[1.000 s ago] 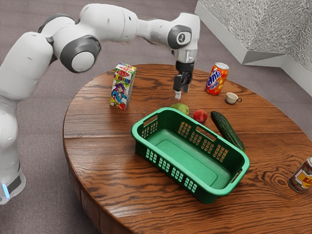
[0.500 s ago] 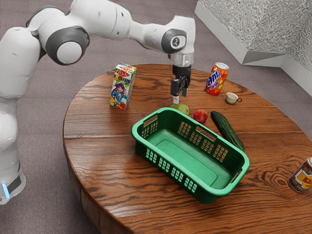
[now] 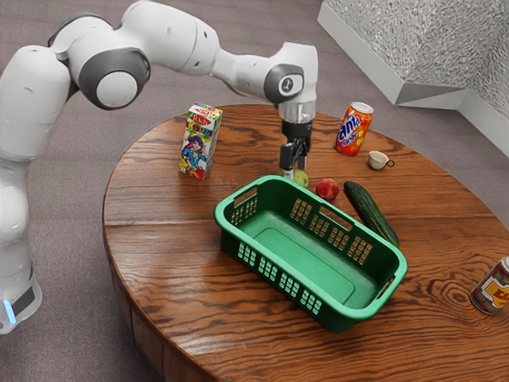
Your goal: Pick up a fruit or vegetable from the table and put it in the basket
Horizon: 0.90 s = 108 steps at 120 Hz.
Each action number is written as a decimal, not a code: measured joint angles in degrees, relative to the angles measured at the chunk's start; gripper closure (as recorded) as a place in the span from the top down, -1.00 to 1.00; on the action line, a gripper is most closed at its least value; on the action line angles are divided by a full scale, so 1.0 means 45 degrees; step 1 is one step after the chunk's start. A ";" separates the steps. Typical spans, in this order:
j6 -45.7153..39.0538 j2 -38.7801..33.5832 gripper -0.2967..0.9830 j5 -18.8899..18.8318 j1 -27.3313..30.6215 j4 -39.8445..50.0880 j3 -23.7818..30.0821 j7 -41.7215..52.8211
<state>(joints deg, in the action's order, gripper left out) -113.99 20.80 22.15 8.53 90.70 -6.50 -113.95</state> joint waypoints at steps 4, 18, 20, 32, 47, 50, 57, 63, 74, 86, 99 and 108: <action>-0.0026 0.0022 0.54 0.0009 0.0000 0.0002 0.0000 0.0001; -0.0108 0.0207 0.54 0.0038 -0.0001 0.0001 0.0016 0.0004; -0.0120 0.0224 0.54 0.0048 -0.0001 0.0002 0.0017 0.0005; -0.0174 0.0218 0.54 0.0184 0.0015 0.0137 0.0020 0.0017; -0.0209 0.0133 0.28 0.0278 0.0036 0.0230 0.0020 0.0015; -0.0211 0.0118 0.21 0.0289 0.0049 0.0233 0.0018 0.0015; -0.0210 0.0084 0.11 0.0315 0.0081 0.0237 0.0007 0.0022; -0.0207 0.0061 0.03 0.0335 0.0104 0.0238 -0.0008 0.0029; -0.0187 -0.0081 -0.05 0.0346 0.0115 0.0238 -0.0033 0.0046; -0.0143 -0.0532 -0.12 0.0249 0.0079 0.0240 -0.0105 0.0073; 0.0002 -0.1659 -0.16 -0.0095 0.0021 0.0237 -0.0140 0.0094; 0.0265 -0.2612 -0.16 -0.0465 -0.0148 0.0236 -0.0135 0.0041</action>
<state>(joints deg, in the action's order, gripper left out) -112.80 9.05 20.06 7.86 91.76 -7.11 -113.77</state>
